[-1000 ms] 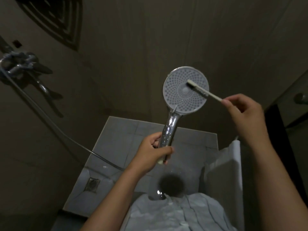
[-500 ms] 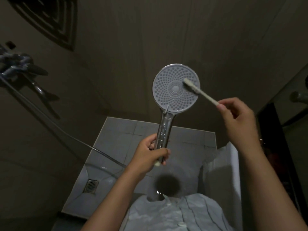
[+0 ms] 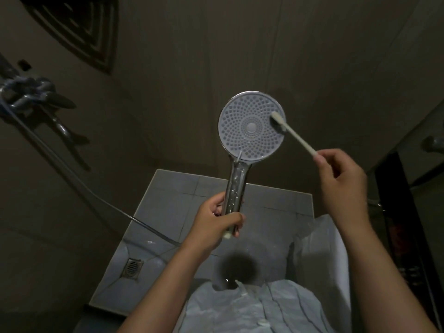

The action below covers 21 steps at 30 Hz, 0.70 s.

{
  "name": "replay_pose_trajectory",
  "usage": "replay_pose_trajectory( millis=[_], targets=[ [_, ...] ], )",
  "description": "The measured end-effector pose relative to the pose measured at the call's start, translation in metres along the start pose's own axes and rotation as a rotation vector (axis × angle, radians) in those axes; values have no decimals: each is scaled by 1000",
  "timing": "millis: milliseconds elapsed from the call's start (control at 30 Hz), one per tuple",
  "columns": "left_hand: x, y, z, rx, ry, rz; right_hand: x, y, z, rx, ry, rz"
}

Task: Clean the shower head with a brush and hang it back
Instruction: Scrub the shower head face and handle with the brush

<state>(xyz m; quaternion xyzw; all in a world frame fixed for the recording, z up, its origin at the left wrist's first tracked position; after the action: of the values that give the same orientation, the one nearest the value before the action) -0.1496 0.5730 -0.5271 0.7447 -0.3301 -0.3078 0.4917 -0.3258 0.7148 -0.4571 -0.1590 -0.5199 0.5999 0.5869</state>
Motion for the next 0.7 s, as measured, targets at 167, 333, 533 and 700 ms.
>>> replay_pose_trajectory(
  millis=[167,333,533,700],
  targets=[
    [-1,-2,-1,-15,30,5,0,-12,-2,18,-44,110],
    [-4,31,17,-109,39,-2,-17,-27,4,56,-157,121],
    [-12,74,33,-260,59,-6,-8,-58,32,145,-40,134],
    [-15,62,23,-263,56,-11,-1,-43,27,86,54,105]
  ],
)
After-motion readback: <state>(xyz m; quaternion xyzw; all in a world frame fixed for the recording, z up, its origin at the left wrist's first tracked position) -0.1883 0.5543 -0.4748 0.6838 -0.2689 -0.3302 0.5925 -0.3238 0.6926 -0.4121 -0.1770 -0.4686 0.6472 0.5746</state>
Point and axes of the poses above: each hand's wrist, its own z-axis towards the middle knuckle, its own x-axis out of the back of the hand, y = z × x, the point moved 4 cm from there along z, towards the middle knuckle, and after that the axes turned 5 degrees about x, right-handed, at the moved point
